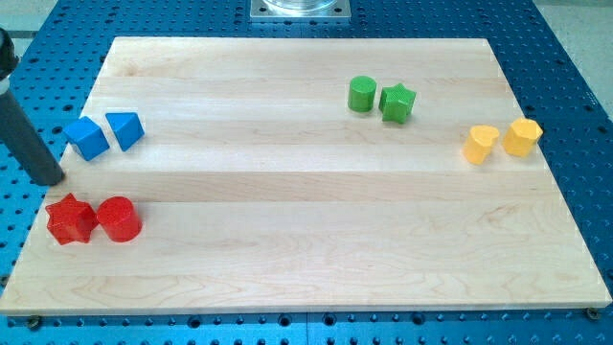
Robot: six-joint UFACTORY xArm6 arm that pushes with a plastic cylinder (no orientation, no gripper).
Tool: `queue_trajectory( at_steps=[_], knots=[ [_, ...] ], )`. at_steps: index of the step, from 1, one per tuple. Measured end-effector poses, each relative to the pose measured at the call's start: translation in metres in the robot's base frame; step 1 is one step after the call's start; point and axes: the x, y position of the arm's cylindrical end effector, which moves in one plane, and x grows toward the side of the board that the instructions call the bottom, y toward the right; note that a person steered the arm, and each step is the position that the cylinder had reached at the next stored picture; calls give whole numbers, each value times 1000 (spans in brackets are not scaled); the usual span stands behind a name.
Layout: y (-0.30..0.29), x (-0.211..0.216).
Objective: Move the blue blocks towards the top center of the board
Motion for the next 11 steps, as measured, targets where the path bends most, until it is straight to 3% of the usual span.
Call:
queue_trajectory(
  at_steps=[1, 2, 4, 7, 8, 10, 11],
  knots=[
    [24, -50],
    [96, -71],
    [213, -68],
    [212, -57],
    [229, -95],
    [199, -133],
    [210, -134]
  ],
)
